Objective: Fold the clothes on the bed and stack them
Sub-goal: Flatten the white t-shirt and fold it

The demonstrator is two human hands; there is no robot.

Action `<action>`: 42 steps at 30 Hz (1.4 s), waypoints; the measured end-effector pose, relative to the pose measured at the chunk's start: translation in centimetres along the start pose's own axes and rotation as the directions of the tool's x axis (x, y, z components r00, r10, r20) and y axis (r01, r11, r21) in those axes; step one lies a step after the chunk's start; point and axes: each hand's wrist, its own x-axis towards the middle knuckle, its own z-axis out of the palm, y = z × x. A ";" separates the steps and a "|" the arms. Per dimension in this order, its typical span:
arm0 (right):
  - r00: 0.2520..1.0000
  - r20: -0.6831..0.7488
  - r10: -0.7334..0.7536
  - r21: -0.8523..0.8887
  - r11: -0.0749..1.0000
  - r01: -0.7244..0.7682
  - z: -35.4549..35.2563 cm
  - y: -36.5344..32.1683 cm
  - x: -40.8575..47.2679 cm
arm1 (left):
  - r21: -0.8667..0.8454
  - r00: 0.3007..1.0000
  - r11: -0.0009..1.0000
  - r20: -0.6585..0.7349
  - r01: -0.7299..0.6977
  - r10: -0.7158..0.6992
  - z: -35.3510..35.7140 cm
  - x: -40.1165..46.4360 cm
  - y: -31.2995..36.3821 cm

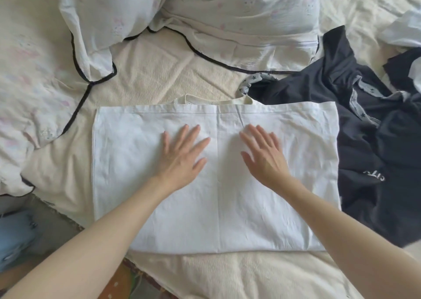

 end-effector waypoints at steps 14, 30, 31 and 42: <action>0.975 -0.074 0.211 0.063 0.976 -0.207 -2.7 5.3 -8.7 | 0.045 0.981 0.985 0.085 0.169 -0.172 2.4 -3.1 3.1; 0.632 0.455 0.628 0.563 0.347 -0.750 -1.5 10.6 -23.1 | 0.055 0.891 0.995 0.442 0.086 -0.102 8.8 -12.7 14.5; 0.623 0.499 0.603 0.543 0.342 -0.767 -1.6 10.8 -23.1 | 0.051 0.883 0.994 0.457 0.092 -0.105 8.9 -12.5 14.5; 0.566 0.640 0.520 0.555 0.198 -0.808 -2.3 14.1 -22.6 | 0.142 0.852 0.989 0.513 0.041 -0.108 9.4 -11.8 13.5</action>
